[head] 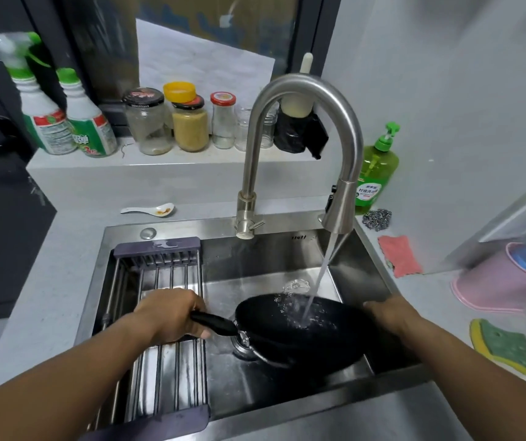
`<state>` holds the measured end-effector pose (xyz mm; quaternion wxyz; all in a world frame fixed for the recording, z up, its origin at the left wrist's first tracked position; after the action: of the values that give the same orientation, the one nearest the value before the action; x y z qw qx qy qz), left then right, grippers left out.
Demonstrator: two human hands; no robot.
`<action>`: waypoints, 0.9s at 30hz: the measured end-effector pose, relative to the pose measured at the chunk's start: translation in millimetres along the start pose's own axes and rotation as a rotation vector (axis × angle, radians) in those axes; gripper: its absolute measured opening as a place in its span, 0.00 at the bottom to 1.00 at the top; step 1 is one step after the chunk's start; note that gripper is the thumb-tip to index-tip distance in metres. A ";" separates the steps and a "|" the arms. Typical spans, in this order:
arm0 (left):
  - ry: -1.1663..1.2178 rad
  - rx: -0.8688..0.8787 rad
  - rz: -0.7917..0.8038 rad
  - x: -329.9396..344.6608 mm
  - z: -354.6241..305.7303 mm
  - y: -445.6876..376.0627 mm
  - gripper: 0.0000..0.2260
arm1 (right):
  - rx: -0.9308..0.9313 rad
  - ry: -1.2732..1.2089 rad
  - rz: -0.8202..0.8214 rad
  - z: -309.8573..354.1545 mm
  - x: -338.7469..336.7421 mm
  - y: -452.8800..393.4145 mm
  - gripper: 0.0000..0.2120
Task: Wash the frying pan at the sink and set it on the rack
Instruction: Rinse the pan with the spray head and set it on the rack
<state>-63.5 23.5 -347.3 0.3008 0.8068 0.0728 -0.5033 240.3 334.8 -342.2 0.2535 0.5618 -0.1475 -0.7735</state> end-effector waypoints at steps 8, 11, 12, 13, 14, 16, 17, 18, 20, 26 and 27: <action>0.309 0.072 0.256 -3.7 -9.3 9.3 0.25 | 0.170 -0.383 0.133 3.3 -11.5 6.7 0.20; 0.357 0.095 0.288 -11.9 -21.4 14.1 0.26 | 0.133 -0.377 0.155 14.1 -7.2 15.2 0.22; 0.358 0.111 0.276 -16.2 -24.7 15.4 0.27 | 0.121 -0.375 0.164 16.9 -6.0 20.9 0.22; 0.346 0.128 0.262 -20.0 -27.0 16.0 0.28 | 0.113 -0.377 0.166 17.8 -5.0 24.5 0.22; 0.322 0.141 0.250 -23.8 -28.9 17.7 0.29 | 0.115 -0.376 0.172 17.1 -3.8 28.9 0.20; 0.220 0.162 0.216 -31.6 -27.7 21.4 0.26 | 0.153 -0.372 0.202 9.8 5.2 37.3 0.16; 0.137 0.174 0.187 -37.4 -26.6 23.5 0.24 | 0.181 -0.378 0.222 3.9 13.0 40.6 0.13; 0.041 0.184 0.147 -44.6 -24.9 25.6 0.23 | 0.201 -0.380 0.242 -1.4 22.0 42.7 0.10; -0.129 0.202 0.080 -57.1 -18.8 32.3 0.24 | 0.212 -0.361 0.277 -7.5 44.9 44.9 0.09; -0.312 0.103 0.010 -81.5 -2.4 53.3 0.24 | 0.233 -0.395 0.365 18.4 113.4 76.1 0.12; -0.313 0.083 -0.005 -84.0 -4.2 57.2 0.24 | 0.226 -0.423 0.347 25.4 116.9 79.3 0.12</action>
<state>-76.7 -4.8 -250.5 0.2736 0.7300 0.0061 -0.6263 206.2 202.4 -386.1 0.2814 0.3791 -0.3764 -0.7971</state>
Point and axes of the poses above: each hand's wrist, its own y-axis away from the middle knuckle, its own x-axis out of the palm, z = x × y, the point moved 8 cm from there along -y, towards the middle knuckle, and after that the axes turned 4 degrees about y, right-handed, at the moved point
